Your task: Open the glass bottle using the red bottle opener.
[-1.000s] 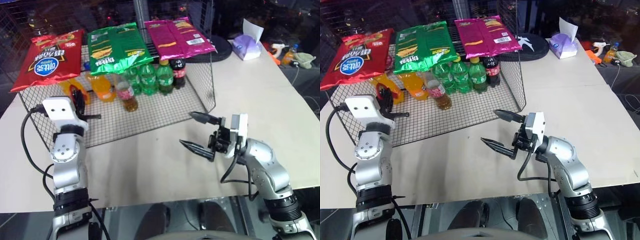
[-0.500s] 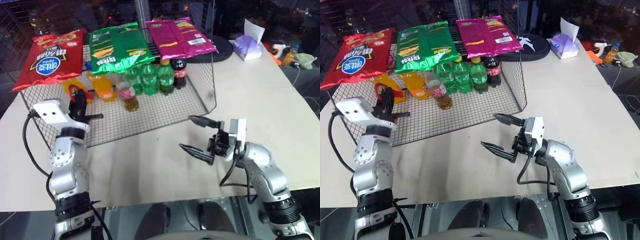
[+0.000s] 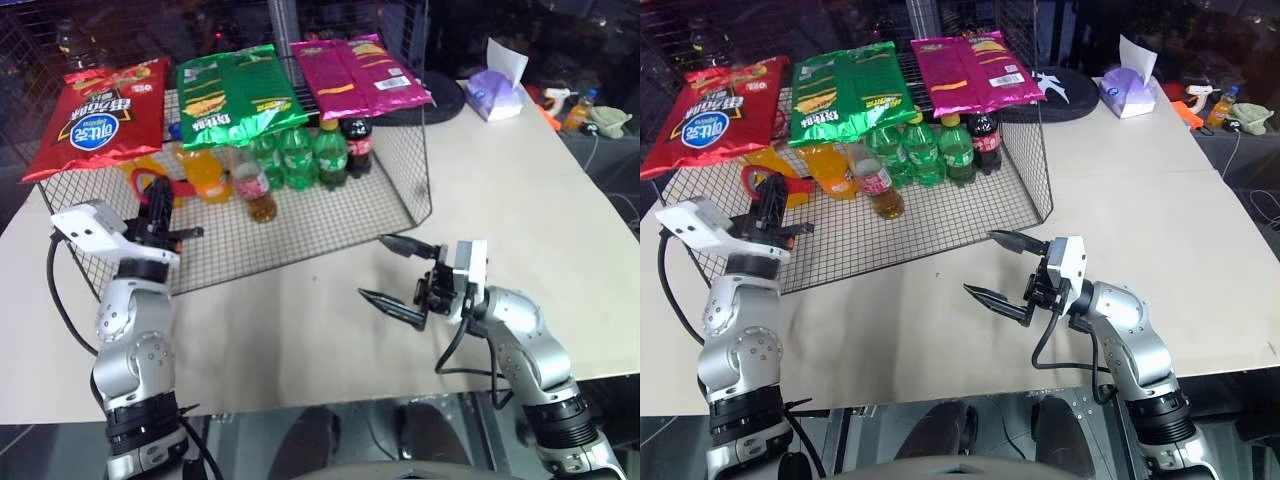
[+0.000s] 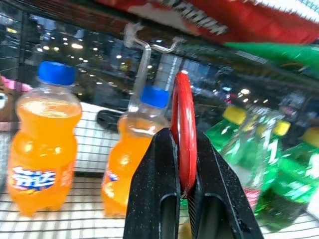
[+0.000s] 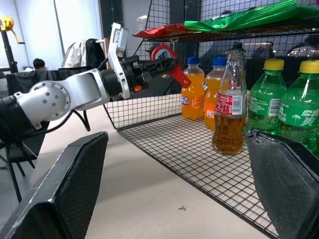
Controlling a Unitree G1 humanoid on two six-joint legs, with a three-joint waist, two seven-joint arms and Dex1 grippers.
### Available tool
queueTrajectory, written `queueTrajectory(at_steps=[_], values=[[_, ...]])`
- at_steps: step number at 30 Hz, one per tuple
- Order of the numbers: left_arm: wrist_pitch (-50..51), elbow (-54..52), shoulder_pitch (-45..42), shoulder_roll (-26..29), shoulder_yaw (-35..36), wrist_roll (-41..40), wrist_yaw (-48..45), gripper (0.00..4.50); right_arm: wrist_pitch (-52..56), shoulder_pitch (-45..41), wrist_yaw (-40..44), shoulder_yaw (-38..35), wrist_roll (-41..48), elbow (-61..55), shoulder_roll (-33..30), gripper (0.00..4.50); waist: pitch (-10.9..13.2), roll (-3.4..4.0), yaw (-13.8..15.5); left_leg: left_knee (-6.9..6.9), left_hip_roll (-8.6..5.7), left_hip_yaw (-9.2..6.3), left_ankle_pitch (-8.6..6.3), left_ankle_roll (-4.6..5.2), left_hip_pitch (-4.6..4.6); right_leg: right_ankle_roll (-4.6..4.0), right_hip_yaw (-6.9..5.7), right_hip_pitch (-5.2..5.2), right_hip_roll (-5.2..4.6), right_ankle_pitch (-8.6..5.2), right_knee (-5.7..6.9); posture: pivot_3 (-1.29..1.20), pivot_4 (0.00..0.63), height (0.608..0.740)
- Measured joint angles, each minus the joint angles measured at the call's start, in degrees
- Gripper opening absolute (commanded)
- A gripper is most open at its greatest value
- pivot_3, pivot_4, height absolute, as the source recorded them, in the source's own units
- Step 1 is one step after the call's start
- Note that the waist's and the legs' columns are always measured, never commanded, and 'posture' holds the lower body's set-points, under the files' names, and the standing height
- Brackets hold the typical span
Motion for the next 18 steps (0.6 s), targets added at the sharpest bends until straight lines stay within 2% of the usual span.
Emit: queueTrajectory(at_steps=[9,16,18], values=[[4.84,-1.21,2.72,0.77,-0.45,-5.61,-4.16,0.02,-0.44,0.09,-1.37,0.03,-0.95,0.15,0.04,4.5,0.0,0.0,-0.06,0.0,0.0,0.02,0.0,0.0,0.01,0.0,0.02,0.0,0.02,0.0,0.01,0.0,0.15,0.74],[14.62,-5.63,8.47,3.73,-4.18,-14.51,-13.48,0.02,4.04,0.06,-7.05,1.01,-3.68,0.08,0.03,4.5,0.0,0.01,-0.07,0.0,0.02,0.02,0.02,-0.03,0.05,-0.01,0.04,-0.01,0.04,-0.01,0.11,0.0,0.15,0.74],[18.82,-6.18,8.78,5.19,-5.05,-17.77,-16.06,0.02,8.71,-0.77,-10.71,0.92,-3.77,-0.13,0.45,4.5,0.01,0.01,-0.07,0.02,0.02,0.03,0.03,-0.05,0.05,-0.01,0.05,-0.02,0.05,-0.01,0.17,0.0,0.15,0.74]])
